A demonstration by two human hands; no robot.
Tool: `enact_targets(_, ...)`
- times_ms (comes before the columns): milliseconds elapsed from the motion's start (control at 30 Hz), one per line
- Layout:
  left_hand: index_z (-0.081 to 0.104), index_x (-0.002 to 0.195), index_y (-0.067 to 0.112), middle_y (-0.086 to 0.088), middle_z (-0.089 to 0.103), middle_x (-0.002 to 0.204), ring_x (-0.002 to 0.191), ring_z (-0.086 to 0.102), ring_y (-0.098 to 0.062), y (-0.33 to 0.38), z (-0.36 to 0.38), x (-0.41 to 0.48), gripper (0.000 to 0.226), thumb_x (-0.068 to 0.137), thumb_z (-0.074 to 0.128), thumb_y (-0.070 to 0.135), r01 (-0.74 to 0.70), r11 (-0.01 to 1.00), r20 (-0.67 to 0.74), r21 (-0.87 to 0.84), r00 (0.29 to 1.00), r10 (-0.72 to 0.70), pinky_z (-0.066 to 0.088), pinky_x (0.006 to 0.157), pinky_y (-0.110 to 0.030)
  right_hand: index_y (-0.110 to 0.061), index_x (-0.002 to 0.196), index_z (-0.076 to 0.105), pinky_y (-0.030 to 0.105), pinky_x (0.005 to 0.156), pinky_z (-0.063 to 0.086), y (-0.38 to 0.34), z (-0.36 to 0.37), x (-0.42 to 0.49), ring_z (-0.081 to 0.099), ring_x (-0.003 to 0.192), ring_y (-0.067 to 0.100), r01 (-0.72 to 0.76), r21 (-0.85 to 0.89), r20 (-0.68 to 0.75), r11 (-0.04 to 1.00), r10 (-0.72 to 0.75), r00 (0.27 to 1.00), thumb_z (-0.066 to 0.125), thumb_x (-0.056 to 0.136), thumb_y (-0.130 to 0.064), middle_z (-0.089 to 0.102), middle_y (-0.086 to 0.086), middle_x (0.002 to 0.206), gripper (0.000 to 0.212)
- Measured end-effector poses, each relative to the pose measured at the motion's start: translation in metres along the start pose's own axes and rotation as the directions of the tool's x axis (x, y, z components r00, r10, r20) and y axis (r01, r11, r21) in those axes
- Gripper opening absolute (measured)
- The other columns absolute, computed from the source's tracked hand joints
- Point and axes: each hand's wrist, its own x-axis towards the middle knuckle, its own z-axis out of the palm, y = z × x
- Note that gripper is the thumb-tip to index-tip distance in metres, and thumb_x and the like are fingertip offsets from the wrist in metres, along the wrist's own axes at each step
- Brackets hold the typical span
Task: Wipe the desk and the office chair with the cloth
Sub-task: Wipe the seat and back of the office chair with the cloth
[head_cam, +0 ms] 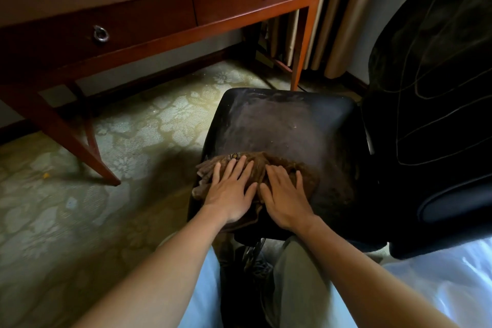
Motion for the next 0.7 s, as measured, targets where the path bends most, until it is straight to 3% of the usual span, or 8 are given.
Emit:
enact_targets(167, -0.001, 0.161, 0.03, 0.009, -0.013, 0.168, 0.153, -0.017, -0.014, -0.011, -0.001, 0.015, 0.063, 0.105, 0.016, 0.053, -0.008, 1.0, -0.03, 0.021, 1.0, 0.009, -0.014, 0.121, -0.055, -0.024, 0.16, -0.008, 0.049, 0.119, -0.022, 0.0, 0.005, 0.015, -0.02, 0.151, 0.009, -0.019, -0.039, 0.064, 0.999, 0.022, 0.998, 0.009, 0.105, -0.052, -0.013, -0.006, 0.168, 0.064)
enact_targets(467, 0.0, 0.16, 0.032, 0.01, -0.014, 0.167, 0.153, -0.016, -0.014, -0.023, -0.003, 0.053, 0.063, 0.104, 0.013, 0.056, -0.038, 0.999, -0.111, 0.03, 0.993, 0.042, -0.009, 0.122, -0.055, -0.024, 0.16, -0.005, 0.049, 0.12, -0.019, 0.009, -0.002, 0.051, -0.015, 0.152, 0.009, -0.014, -0.088, -0.013, 0.996, 0.013, 1.0, 0.011, 0.105, -0.052, -0.008, -0.007, 0.168, 0.064)
enact_targets(700, -0.006, 0.159, 0.031, 0.007, -0.018, 0.167, 0.153, -0.018, -0.017, -0.027, -0.001, 0.082, 0.074, 0.092, -0.012, 0.06, -0.007, 0.995, -0.173, 0.101, 0.985, 0.024, -0.01, 0.121, -0.058, -0.024, 0.161, -0.005, 0.047, 0.119, -0.02, 0.016, -0.01, 0.082, -0.014, 0.152, 0.008, -0.007, -0.095, -0.021, 0.995, 0.005, 1.0, 0.01, 0.105, -0.054, -0.007, -0.007, 0.168, 0.065)
